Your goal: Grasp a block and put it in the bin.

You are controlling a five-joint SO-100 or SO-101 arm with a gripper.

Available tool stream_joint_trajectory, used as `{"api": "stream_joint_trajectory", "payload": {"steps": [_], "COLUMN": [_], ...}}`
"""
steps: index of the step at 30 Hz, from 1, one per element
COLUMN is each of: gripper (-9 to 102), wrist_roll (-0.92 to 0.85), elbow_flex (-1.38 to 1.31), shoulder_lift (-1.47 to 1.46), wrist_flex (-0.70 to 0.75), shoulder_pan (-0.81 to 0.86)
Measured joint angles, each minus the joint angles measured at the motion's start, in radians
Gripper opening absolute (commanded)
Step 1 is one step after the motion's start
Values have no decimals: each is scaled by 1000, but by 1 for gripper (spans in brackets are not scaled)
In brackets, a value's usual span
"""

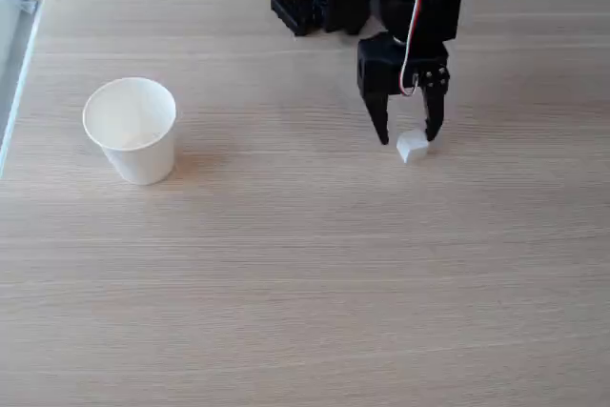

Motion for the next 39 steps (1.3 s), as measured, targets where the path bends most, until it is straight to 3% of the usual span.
{"api": "stream_joint_trajectory", "payload": {"steps": [27, 39], "gripper": [22, 1], "wrist_roll": [61, 60], "elbow_flex": [8, 8], "shoulder_lift": [-32, -38], "wrist_flex": [-14, -14], "shoulder_pan": [-32, -28]}}
